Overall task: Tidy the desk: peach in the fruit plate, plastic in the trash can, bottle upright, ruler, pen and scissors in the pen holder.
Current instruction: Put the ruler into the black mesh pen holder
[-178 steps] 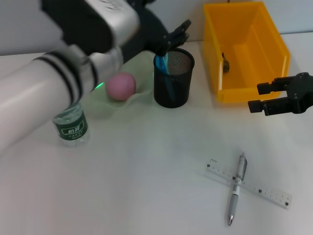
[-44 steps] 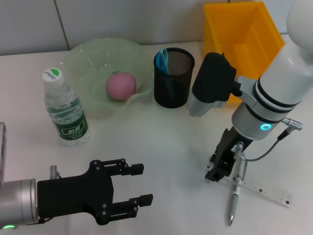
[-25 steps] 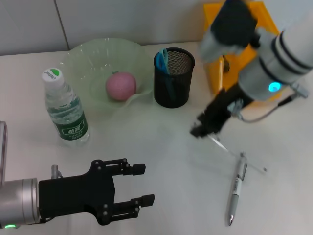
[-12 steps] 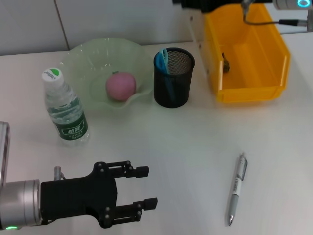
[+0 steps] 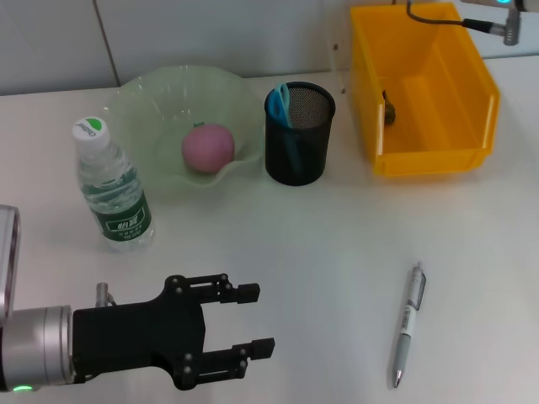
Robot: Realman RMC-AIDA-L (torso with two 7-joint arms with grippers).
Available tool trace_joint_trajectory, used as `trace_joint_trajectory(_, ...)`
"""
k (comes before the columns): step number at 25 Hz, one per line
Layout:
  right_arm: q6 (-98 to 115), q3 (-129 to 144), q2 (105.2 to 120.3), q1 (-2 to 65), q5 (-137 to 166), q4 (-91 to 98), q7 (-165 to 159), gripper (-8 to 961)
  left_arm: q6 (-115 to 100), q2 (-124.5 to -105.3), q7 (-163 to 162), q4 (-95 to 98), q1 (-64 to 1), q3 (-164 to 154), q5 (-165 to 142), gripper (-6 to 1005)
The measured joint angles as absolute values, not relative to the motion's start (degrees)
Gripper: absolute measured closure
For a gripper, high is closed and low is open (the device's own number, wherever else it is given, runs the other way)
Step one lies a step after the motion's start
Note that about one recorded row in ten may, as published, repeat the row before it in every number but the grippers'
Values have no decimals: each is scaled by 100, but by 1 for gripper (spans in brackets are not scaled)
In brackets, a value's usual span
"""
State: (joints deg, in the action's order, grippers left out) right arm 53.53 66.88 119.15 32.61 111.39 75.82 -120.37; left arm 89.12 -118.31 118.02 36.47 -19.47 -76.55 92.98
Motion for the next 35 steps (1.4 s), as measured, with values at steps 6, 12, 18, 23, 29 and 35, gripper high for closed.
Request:
trace_joint_trajectory(6,5217,6658,11905,3369,10096,6891,-11128,576,8912,-11839,11817,3647,-1960,-7655,9299,358)
trace_joint_trajectory(12,4978,6641,11908,3524,9976,6317,-10662,576,8913,-11839,11821,3647,-1960,-7663,9298,357)
trace_joint_trajectory(18,4912,6635,11909,3593,9581,5892,-10173,576,8913,-11839,11822,3648,-1962,-7691,9299,358)
trace_joint_trajectory(23,4831,6619,11909,3638,9408,5638,-9851,575,8913,-11839,11799,3648,-1974,-7726,9299,358)
trace_joint_trajectory(29,4754,6624,11912,3705,8953,5206,-9410,576,8925,-11839,11781,3648,-1954,-7711,9298,358)
trace_joint_trajectory(35,4754,6626,11909,3743,8898,5064,-9313,575,8925,-11822,11786,3641,-1944,-7675,9298,357)
